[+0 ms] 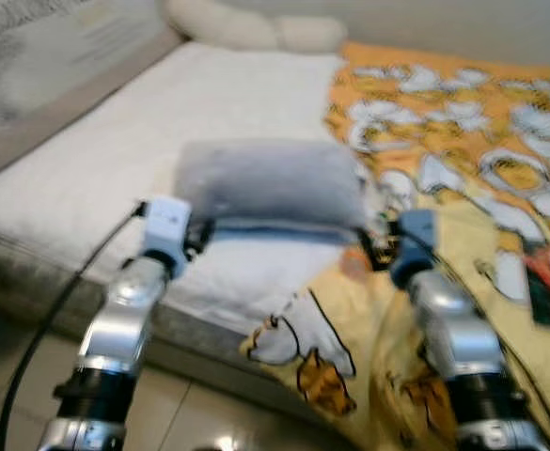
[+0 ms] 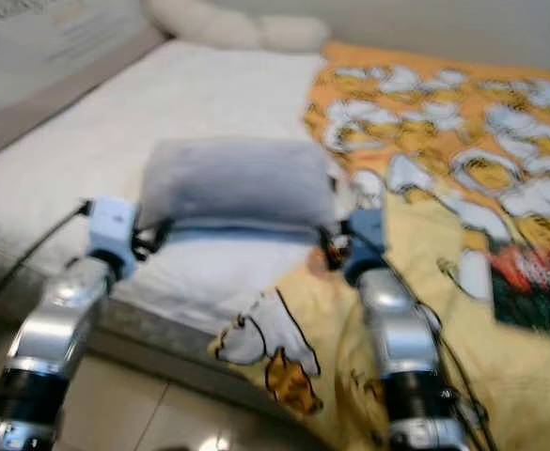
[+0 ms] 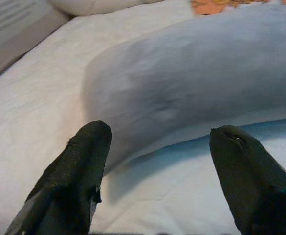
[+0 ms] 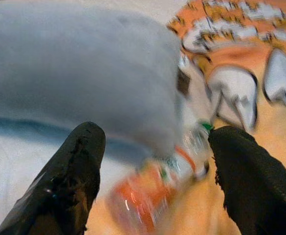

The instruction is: Clean up the room

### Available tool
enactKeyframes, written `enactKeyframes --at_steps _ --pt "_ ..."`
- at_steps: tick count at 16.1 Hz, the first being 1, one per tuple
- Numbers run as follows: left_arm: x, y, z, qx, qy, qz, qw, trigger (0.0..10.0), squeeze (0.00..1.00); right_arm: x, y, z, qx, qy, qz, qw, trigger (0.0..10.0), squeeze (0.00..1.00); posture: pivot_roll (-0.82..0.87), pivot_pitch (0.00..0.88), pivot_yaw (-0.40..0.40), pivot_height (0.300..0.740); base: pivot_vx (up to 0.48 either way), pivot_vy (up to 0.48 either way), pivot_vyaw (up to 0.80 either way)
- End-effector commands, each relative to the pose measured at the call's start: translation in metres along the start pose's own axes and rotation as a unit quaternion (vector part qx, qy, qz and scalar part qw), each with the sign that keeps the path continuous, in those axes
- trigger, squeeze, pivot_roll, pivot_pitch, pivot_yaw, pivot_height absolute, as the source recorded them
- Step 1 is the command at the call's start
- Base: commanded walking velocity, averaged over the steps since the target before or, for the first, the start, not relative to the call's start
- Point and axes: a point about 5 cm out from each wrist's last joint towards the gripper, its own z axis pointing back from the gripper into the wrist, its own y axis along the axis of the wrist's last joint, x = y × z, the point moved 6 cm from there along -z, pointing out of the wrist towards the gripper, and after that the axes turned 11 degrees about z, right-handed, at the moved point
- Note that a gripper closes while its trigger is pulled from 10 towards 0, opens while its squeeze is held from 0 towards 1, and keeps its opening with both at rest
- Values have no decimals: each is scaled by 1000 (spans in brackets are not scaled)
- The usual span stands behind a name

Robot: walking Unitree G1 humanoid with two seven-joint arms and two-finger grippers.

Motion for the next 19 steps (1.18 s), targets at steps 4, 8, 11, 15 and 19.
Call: enactKeyframes --at_steps 4,8,11,15,19 --pt "-11 5 4 -3 -5 -40 999 10000 0 -2 8 -9 -16 -19 -43 999 10000 0 6 0 16 740 277 0 200" --pt "8 10 10 6 -77 -86 993 10000 0 1 0 -14 -85 -5 -9 996 10000 0 19 0 -1 740 0 0 0" --pt "23 1 20 -25 -148 -139 979 10000 0 13 -11 -16 -142 -37 -17 989 10000 1000 26 0 -8 740 0 0 0" --pt "41 -11 36 -67 -242 -154 956 10000 0 38 -37 -22 -221 -83 -25 971 10000 1000 28 0 -8 740 0 0 0" --pt "43 -10 38 -80 -264 -160 948 10000 0 46 -56 -27 -265 -94 -68 957 10000 1000 20 0 16 740 0 0 0"
